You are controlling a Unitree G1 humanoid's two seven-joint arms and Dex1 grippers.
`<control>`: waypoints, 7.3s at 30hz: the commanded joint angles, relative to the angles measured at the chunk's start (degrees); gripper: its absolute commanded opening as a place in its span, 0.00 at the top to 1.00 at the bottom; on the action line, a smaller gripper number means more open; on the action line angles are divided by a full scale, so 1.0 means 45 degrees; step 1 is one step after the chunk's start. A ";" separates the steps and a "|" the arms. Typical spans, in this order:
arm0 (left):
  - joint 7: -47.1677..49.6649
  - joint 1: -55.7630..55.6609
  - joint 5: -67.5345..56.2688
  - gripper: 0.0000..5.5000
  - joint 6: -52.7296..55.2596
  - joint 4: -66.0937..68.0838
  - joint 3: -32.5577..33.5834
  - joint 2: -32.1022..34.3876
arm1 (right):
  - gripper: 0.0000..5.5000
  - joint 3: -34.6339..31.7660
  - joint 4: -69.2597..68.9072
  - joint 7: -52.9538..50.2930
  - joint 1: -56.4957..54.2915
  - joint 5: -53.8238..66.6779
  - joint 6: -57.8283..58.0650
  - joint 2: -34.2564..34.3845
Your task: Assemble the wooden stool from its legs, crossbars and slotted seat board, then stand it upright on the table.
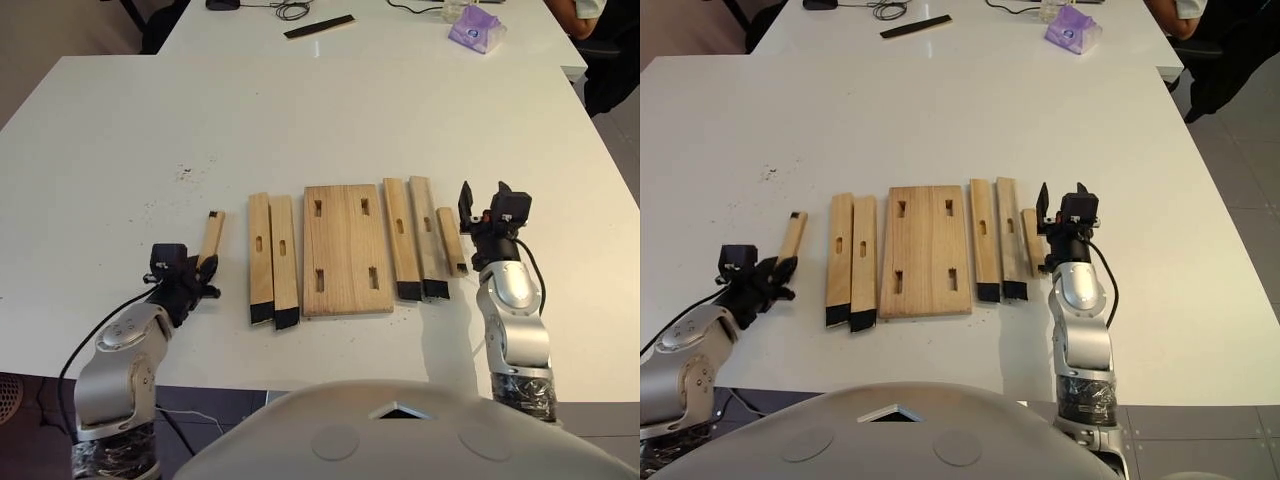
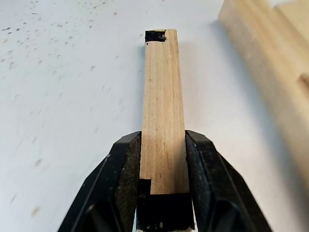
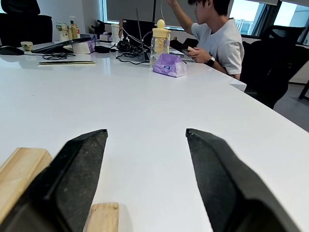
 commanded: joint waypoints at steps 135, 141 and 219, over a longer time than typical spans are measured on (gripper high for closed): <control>-0.4857 -0.2958 -0.1101 0.50 -0.4849 0.0865 -0.6536 0.1400 | 0.76 0.3729 0.6978 1.8702 -0.6462 0.2481 -0.2580 -0.9111; -0.4510 -0.2880 -0.0936 0.50 -0.4877 0.0999 -0.6740 0.1083 | 0.77 0.5181 0.9446 1.9964 -0.8911 0.1459 -0.1861 -0.8601; -0.5190 -0.3162 -0.0897 0.50 -0.4207 0.0924 -0.6567 0.1536 | 0.50 -0.1559 -0.1456 1.2650 -0.6275 1.3548 0.8085 -0.6309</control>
